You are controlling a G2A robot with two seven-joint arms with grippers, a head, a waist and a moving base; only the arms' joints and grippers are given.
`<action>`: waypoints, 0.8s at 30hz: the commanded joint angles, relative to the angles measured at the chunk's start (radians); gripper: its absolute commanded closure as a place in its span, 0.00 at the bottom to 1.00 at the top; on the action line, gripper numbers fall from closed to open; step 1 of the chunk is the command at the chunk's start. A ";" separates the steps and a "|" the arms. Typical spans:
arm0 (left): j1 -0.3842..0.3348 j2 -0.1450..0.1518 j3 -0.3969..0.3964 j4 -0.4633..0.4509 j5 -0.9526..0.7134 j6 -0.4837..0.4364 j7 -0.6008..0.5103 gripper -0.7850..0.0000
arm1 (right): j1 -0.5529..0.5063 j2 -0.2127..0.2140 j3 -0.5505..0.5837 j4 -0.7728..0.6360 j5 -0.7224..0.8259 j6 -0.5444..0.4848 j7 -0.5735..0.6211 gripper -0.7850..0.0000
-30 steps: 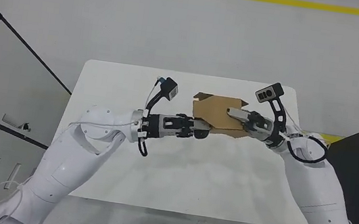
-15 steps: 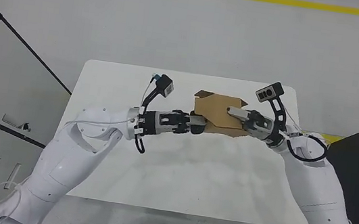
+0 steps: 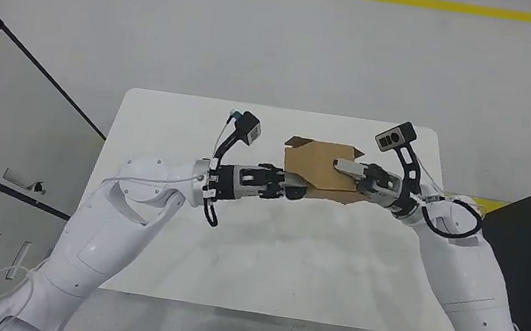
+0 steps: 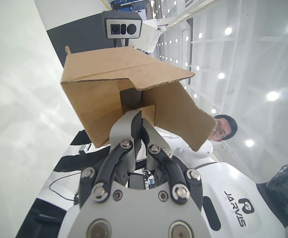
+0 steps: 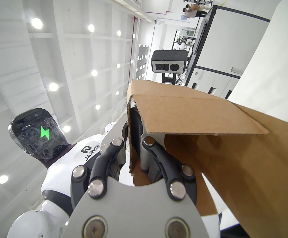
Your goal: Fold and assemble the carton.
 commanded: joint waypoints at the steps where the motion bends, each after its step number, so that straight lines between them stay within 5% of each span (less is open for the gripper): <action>1: 0.002 0.001 -0.006 0.001 0.001 -0.001 0.004 1.00 | -0.001 0.000 0.004 0.001 -0.001 0.000 -0.001 1.00; 15: 0.003 -0.004 0.013 -0.001 0.000 -0.002 0.002 1.00 | -0.006 -0.003 -0.007 -0.007 -0.006 0.011 -0.001 1.00; 24: 0.024 0.006 -0.054 0.007 0.000 -0.011 0.010 1.00 | -0.013 -0.002 0.007 0.012 0.033 0.071 -0.009 1.00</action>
